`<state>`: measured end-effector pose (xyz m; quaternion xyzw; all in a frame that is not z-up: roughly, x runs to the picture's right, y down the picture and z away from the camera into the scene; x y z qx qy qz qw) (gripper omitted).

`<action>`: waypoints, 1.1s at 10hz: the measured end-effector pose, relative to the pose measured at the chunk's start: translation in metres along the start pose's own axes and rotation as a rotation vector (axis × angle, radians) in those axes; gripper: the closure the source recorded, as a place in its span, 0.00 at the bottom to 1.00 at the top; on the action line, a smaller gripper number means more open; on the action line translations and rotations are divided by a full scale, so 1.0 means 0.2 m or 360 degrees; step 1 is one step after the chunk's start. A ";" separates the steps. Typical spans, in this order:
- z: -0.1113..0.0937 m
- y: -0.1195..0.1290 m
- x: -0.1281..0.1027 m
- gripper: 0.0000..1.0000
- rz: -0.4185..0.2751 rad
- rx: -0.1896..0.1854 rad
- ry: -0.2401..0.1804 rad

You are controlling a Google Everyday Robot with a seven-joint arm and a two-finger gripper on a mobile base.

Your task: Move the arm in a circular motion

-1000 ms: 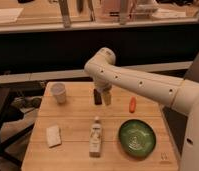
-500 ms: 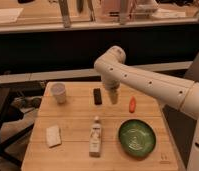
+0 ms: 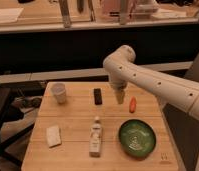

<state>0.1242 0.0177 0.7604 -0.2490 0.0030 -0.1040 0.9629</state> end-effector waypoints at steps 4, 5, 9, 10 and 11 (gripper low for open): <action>0.01 0.02 0.05 0.20 0.0058 -0.0004 -0.0021; 0.01 0.05 0.12 0.20 0.0071 -0.0003 -0.0021; 0.01 0.15 0.24 0.20 0.0128 -0.0004 -0.0046; 0.01 0.18 0.26 0.20 0.0138 -0.0001 -0.0045; 0.00 0.21 0.29 0.20 0.0137 -0.0002 -0.0047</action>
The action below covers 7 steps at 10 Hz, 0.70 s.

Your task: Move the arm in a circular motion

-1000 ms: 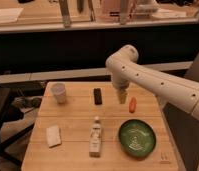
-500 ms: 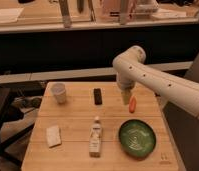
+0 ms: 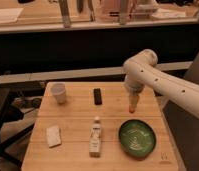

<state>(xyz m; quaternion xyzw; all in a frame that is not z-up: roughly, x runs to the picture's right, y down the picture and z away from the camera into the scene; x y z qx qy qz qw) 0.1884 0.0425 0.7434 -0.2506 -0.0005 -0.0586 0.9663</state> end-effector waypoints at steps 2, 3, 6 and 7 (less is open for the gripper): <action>-0.01 0.03 -0.02 0.20 -0.0032 -0.0003 -0.0016; -0.01 0.05 -0.03 0.20 -0.0043 -0.0002 -0.0022; -0.02 0.10 -0.07 0.20 -0.0089 0.0000 -0.0027; -0.02 0.11 -0.09 0.20 -0.0106 -0.0001 -0.0028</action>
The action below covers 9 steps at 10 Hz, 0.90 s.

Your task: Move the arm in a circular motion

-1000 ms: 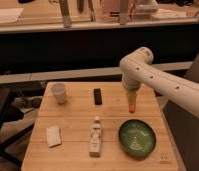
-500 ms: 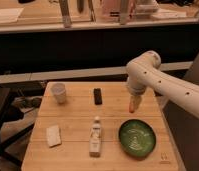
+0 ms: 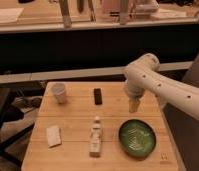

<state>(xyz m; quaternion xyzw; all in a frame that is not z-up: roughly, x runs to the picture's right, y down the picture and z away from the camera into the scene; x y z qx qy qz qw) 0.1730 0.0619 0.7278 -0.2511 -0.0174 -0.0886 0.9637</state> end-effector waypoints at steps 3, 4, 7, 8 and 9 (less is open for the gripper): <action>0.00 0.01 -0.04 0.20 -0.0045 0.0002 -0.0008; 0.00 0.01 -0.06 0.20 -0.0062 0.0003 -0.0010; 0.00 0.01 -0.14 0.20 -0.0126 0.0003 -0.0017; 0.00 0.01 -0.15 0.20 -0.0138 0.0006 -0.0018; 0.00 0.02 -0.16 0.20 -0.0152 0.0004 -0.0019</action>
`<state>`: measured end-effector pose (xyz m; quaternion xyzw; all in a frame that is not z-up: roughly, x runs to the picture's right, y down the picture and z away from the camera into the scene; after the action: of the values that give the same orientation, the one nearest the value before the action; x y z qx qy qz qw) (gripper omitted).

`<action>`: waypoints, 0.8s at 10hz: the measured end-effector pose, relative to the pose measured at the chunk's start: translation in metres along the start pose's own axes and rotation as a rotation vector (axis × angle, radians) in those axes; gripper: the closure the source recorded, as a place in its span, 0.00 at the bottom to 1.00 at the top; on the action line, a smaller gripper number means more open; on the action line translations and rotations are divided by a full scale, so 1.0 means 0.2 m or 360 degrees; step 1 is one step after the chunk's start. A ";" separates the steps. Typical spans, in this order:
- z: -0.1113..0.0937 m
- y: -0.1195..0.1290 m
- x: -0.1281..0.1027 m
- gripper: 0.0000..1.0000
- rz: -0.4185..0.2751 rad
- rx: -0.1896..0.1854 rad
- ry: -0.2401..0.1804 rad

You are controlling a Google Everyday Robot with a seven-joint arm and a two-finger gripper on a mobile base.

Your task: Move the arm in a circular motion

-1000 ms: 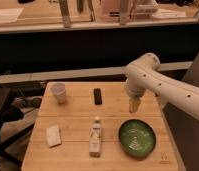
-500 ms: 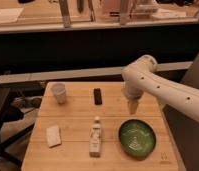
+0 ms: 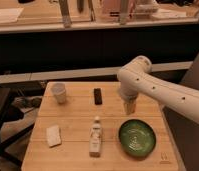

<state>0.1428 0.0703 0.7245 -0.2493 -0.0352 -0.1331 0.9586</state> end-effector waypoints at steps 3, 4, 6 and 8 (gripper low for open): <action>0.02 0.00 -0.06 0.20 -0.0049 0.0001 -0.0010; 0.03 0.00 -0.07 0.20 -0.0058 0.0000 -0.0011; 0.04 0.00 -0.08 0.20 -0.0080 0.0000 -0.0013; 0.05 0.00 -0.09 0.20 -0.0100 0.0002 -0.0017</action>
<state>0.1249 0.0794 0.7315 -0.2481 -0.0482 -0.1619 0.9539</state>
